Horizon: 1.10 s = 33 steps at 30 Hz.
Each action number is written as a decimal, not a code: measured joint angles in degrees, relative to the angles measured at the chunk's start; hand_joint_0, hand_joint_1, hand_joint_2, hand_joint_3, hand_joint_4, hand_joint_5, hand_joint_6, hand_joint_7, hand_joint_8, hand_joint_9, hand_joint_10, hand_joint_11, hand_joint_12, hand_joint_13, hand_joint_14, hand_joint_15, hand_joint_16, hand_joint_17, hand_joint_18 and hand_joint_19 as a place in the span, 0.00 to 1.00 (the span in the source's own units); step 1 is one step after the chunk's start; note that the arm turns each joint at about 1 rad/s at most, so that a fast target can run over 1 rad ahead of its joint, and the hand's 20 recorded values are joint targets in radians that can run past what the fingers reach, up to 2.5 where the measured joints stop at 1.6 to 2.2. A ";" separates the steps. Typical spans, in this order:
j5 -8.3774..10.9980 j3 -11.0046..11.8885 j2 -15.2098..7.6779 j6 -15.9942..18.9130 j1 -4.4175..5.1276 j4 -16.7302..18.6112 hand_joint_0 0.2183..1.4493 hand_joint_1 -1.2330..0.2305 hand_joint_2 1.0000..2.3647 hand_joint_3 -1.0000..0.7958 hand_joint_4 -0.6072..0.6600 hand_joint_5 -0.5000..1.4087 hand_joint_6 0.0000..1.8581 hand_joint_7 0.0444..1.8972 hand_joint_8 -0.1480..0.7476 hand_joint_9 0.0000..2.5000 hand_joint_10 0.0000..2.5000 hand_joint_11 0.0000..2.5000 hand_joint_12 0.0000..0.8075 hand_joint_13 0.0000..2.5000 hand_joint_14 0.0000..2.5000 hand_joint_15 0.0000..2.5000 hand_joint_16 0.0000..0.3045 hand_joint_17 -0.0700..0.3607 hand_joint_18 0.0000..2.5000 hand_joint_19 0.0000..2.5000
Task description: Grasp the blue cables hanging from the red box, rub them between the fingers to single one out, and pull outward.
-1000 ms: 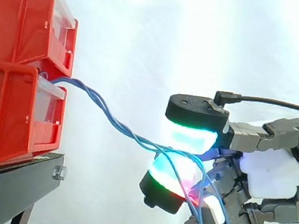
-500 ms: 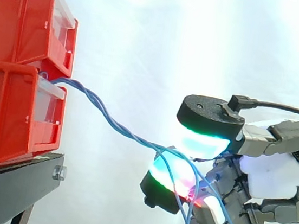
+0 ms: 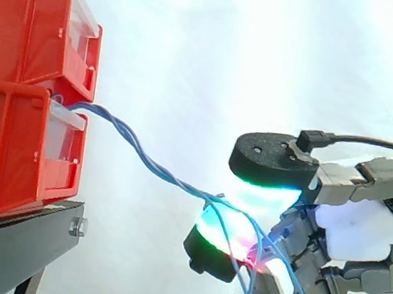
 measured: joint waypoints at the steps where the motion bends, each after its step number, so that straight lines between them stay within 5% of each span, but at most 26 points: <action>1: 0.00 0.00 0.00 0.00 0.01 0.01 0.28 0.43 0.02 0.48 0.53 0.20 0.48 0.55 0.51 0.48 0.01 0.28 0.50 0.42 0.01 0.25 0.20 0.48 0.40 0.24; 12: 0.00 0.01 0.00 0.00 0.05 0.05 0.29 0.56 0.00 0.45 0.54 0.20 0.46 0.55 0.50 0.47 0.01 0.27 0.49 0.41 0.01 0.25 0.20 0.47 0.38 0.25; 19: 0.05 0.01 0.00 0.10 0.03 0.04 0.22 0.63 0.00 0.28 0.54 0.20 0.46 0.55 0.47 0.47 0.01 0.29 0.46 0.41 0.01 0.27 0.17 0.43 0.35 0.27; 25: 0.08 0.01 0.01 0.25 0.05 -0.03 0.16 0.45 0.00 0.28 0.56 0.20 0.46 0.55 0.49 0.48 0.01 0.29 0.48 0.42 0.01 0.26 0.19 0.46 0.38 0.25; 33: 0.09 0.00 0.01 0.68 0.06 -0.04 0.30 0.28 0.01 0.33 0.53 0.19 0.47 0.59 0.42 0.45 0.01 0.31 0.41 0.40 0.01 0.27 0.14 0.39 0.34 0.26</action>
